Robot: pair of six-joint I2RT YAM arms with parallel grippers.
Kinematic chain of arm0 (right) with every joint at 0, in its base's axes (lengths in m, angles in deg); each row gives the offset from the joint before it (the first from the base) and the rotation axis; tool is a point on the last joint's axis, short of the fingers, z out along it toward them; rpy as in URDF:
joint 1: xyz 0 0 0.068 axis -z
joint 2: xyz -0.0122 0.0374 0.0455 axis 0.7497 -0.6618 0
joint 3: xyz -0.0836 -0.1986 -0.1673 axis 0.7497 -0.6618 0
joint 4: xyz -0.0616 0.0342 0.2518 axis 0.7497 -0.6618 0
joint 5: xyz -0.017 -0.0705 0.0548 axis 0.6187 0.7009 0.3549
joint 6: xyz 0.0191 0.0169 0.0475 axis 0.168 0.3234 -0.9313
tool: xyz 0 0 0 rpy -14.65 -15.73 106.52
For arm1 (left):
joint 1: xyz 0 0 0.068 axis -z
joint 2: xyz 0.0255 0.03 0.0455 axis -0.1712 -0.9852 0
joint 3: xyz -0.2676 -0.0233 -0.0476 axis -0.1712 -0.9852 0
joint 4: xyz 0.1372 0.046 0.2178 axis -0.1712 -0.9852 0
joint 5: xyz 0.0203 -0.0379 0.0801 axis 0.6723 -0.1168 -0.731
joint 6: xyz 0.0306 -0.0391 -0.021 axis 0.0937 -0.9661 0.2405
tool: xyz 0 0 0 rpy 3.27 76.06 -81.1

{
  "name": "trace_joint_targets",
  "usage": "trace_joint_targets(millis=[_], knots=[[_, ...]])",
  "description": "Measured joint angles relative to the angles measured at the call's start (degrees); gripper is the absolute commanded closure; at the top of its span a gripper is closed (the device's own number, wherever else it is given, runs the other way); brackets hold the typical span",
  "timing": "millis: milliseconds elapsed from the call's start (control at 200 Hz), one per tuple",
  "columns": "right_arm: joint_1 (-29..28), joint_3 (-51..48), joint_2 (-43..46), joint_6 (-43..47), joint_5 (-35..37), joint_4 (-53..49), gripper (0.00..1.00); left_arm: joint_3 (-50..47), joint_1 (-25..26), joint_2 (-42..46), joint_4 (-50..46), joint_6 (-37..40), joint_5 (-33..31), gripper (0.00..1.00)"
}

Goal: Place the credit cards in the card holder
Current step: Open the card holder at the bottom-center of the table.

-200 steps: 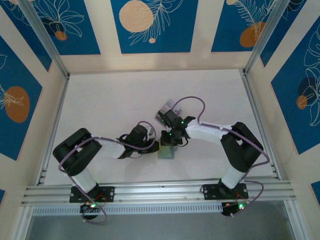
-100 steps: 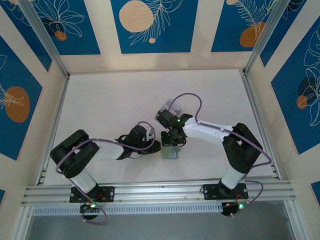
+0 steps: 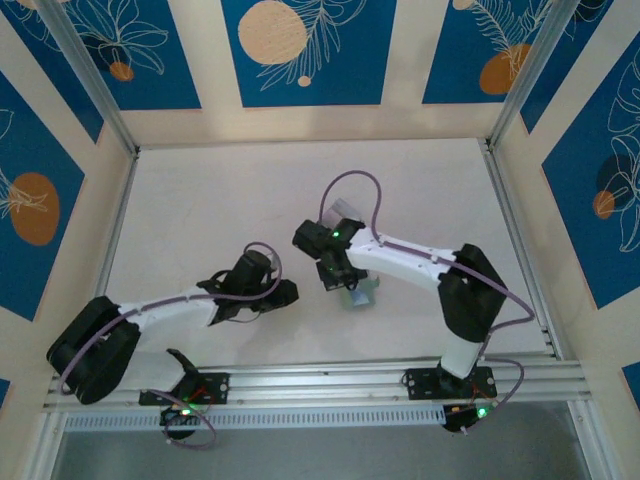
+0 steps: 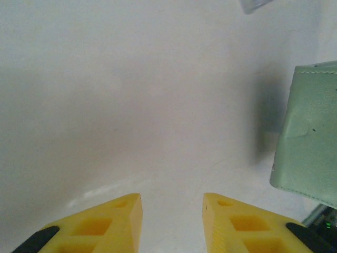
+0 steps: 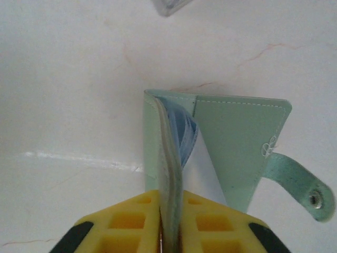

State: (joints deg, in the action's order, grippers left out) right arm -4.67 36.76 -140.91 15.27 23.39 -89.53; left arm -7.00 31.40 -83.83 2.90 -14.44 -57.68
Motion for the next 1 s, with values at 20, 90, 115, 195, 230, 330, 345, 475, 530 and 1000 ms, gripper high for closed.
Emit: trace_joint_targets(millis=[20,90,115,195,230,330,345,475,530,1000], knots=[[-0.2,0.0,-0.8,0.1,-0.2,0.0,0.76,0.0,0.0,0.6,-1.1,-0.1,-0.3,0.64],[-0.7,0.0,-2.9,0.9,-0.7,0.3,0.72,0.0,0.0,2.5,-4.3,-0.7,-1.7,0.64],[-0.7,0.0,-3.3,1.0,-0.9,0.4,0.71,-0.1,0.0,3.2,-5.2,-0.9,-2.0,0.64],[-0.8,0.0,-4.0,2.0,-2.4,1.0,0.69,-0.7,0.0,5.4,-7.0,-2.0,-2.9,0.63],[-0.8,0.0,-4.1,2.5,-3.4,1.4,0.69,-1.1,0.0,6.2,-7.5,-2.4,-3.1,0.62],[-0.8,0.1,-4.2,4.0,-5.5,2.3,0.6,-2.2,0.0,7.7,-9.7,-3.5,-3.3,0.6],[-0.9,0.2,-4.2,4.0,-5.6,2.3,0.59,-2.3,0.0,7.8,-10.1,-3.7,-3.3,0.6],[-1.7,0.4,-4.2,5.3,-6.0,2.2,0.53,-2.3,0.0,8.3,-12.3,-4.1,-3.3,0.59],[-2.0,0.4,-4.2,5.3,-6.0,2.2,0.52,-2.5,0.0,8.6,-12.8,-4.3,-3.3,0.58],[-4.9,-1.7,-3.9,3.1,-15.8,9.2,0.44,-3.0,-5.4,10.9,-15.9,-2.1,1.4,0.54]])
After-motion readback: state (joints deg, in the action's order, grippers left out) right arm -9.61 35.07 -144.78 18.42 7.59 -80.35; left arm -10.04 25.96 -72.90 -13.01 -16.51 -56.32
